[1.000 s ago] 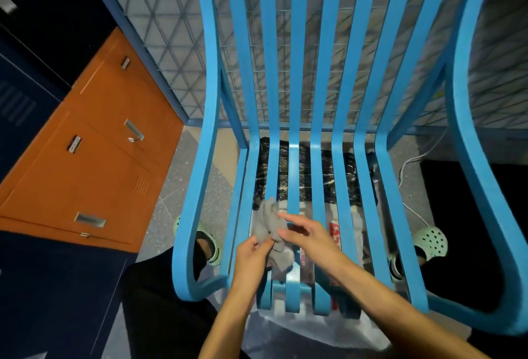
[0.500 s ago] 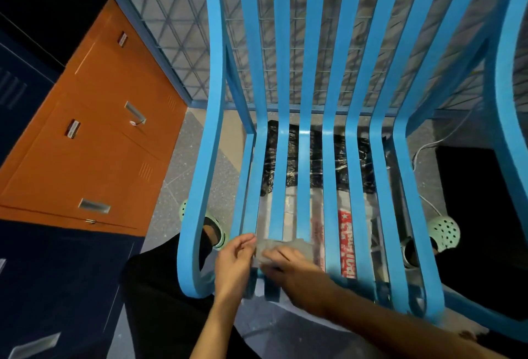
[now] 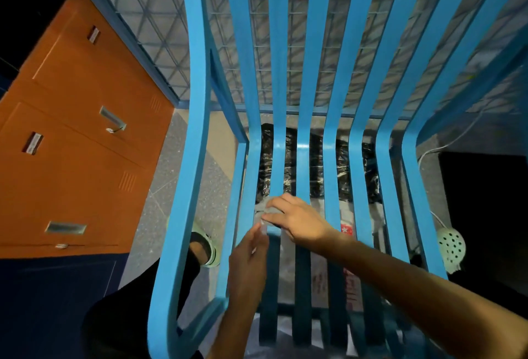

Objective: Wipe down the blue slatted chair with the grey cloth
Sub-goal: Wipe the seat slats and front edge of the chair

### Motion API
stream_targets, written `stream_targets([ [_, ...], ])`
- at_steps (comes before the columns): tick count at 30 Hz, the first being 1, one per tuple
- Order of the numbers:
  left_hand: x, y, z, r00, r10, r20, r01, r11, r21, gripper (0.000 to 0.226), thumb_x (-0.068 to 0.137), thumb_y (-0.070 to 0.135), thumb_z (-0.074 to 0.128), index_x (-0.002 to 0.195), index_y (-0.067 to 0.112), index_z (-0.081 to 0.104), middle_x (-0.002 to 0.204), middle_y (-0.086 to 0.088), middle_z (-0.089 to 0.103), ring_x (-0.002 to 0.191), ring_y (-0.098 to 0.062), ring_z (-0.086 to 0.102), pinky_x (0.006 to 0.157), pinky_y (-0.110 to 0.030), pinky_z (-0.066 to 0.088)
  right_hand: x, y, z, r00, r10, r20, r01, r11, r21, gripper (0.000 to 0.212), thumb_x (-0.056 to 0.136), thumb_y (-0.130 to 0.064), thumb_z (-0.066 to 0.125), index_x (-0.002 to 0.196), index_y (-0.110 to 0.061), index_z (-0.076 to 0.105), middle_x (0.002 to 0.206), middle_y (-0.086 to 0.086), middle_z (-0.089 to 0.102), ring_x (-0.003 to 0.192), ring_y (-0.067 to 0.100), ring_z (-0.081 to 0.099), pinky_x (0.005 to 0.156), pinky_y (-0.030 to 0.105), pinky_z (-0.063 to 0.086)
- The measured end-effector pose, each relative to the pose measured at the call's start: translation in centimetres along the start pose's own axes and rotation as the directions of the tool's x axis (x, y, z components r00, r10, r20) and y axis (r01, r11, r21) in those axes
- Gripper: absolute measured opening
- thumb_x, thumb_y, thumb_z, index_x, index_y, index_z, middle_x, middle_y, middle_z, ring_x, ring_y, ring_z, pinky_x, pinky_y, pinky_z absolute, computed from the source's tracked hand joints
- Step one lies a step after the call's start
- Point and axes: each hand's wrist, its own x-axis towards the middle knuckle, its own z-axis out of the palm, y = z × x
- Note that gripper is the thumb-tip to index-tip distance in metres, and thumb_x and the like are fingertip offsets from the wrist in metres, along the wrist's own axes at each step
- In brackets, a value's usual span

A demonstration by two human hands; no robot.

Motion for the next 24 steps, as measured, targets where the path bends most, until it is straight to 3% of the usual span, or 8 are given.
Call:
stream_targets([
  [3,2.8,2.2,1.4,0.999,0.04,0.005,-0.04,0.999,0.008,0.034,0.099,0.025,0.054,0.132,0.019,0.06,0.125,0.011,0.061,0.115,0.0,0.054,0.083,0.002,0.037,3.2,3.2,-2.8,0.999,-0.033,-0.034,0.029,0.995,-0.1,0.025,0.102,-0.021,0.049,0.123,-0.015,0.06,0.116,0.004,0.052,0.105,0.02,0.047,0.086,0.037,0.043],
  [6,5.9,3.6,2.6,0.996,0.089,0.006,-0.09,0.995,0.04,0.038,0.1,0.022,0.051,0.136,0.012,0.056,0.134,0.005,0.057,0.118,0.0,0.048,0.078,0.01,0.03,6.7,6.7,-4.6,1.0,0.004,0.028,-0.001,0.991,-0.135,0.027,0.101,-0.012,0.044,0.123,-0.008,0.059,0.115,0.011,0.049,0.104,0.026,0.044,0.081,0.035,0.033],
  [8,7.8,4.6,3.4,0.994,0.111,-0.009,-0.11,0.992,0.064,0.038,0.1,0.02,0.051,0.136,0.01,0.055,0.136,0.0,0.057,0.117,-0.002,0.049,0.078,0.01,0.028,8.7,8.2,-5.6,0.991,0.1,0.086,-0.07,0.952,-0.297,0.034,0.096,-0.003,0.047,0.128,-0.009,0.058,0.118,0.015,0.048,0.107,0.032,0.044,0.074,0.035,0.028],
  [12,10.0,6.0,4.6,0.993,0.115,0.014,-0.115,0.991,0.073,0.04,0.101,0.023,0.047,0.14,0.011,0.051,0.143,-0.003,0.052,0.13,-0.014,0.048,0.091,-0.006,0.029,11.1,9.1,-8.3,0.98,0.099,0.175,0.007,0.854,-0.52,0.039,0.089,0.0,0.054,0.126,-0.012,0.057,0.118,0.01,0.046,0.106,0.029,0.047,0.063,0.035,0.03],
  [15,10.7,6.4,4.7,0.997,0.05,0.052,-0.052,0.998,0.034,0.041,0.102,0.024,0.045,0.141,0.013,0.05,0.146,-0.001,0.05,0.133,-0.015,0.045,0.098,-0.015,0.03,10.4,9.2,-6.9,0.991,0.085,0.104,-0.027,0.884,-0.466,0.038,0.086,-0.001,0.059,0.123,-0.007,0.058,0.115,0.011,0.048,0.102,0.029,0.049,0.058,0.033,0.032],
  [20,10.9,6.6,4.2,0.999,-0.018,0.033,0.02,0.998,-0.056,0.034,0.102,0.023,0.048,0.132,0.014,0.059,0.135,0.001,0.059,0.127,-0.014,0.051,0.094,-0.009,0.03,8.2,7.9,-5.6,0.991,0.04,0.129,0.007,0.938,-0.346,0.031,0.076,-0.004,0.073,0.105,-0.008,0.064,0.099,0.01,0.052,0.088,0.027,0.053,0.049,0.031,0.029],
  [22,11.1,7.8,4.0,1.0,0.014,0.022,-0.012,0.996,-0.093,0.039,0.098,0.036,0.051,0.129,0.016,0.061,0.131,0.003,0.06,0.126,-0.015,0.052,0.108,-0.021,0.033,9.1,8.6,-7.3,0.995,0.069,0.07,-0.038,0.93,-0.366,0.034,0.083,-0.001,0.064,0.116,-0.008,0.06,0.105,0.013,0.048,0.096,0.031,0.049,0.053,0.035,0.03],
  [24,12.0,8.7,4.0,1.0,0.01,0.004,-0.009,0.988,-0.156,0.047,0.093,0.045,0.049,0.128,0.016,0.063,0.131,0.001,0.062,0.125,-0.015,0.054,0.113,-0.039,0.036,10.1,8.9,-9.5,0.998,0.056,-0.039,-0.067,0.923,-0.378,0.046,0.078,0.004,0.065,0.122,-0.01,0.06,0.102,0.013,0.047,0.095,0.033,0.049,0.05,0.036,0.031],
])
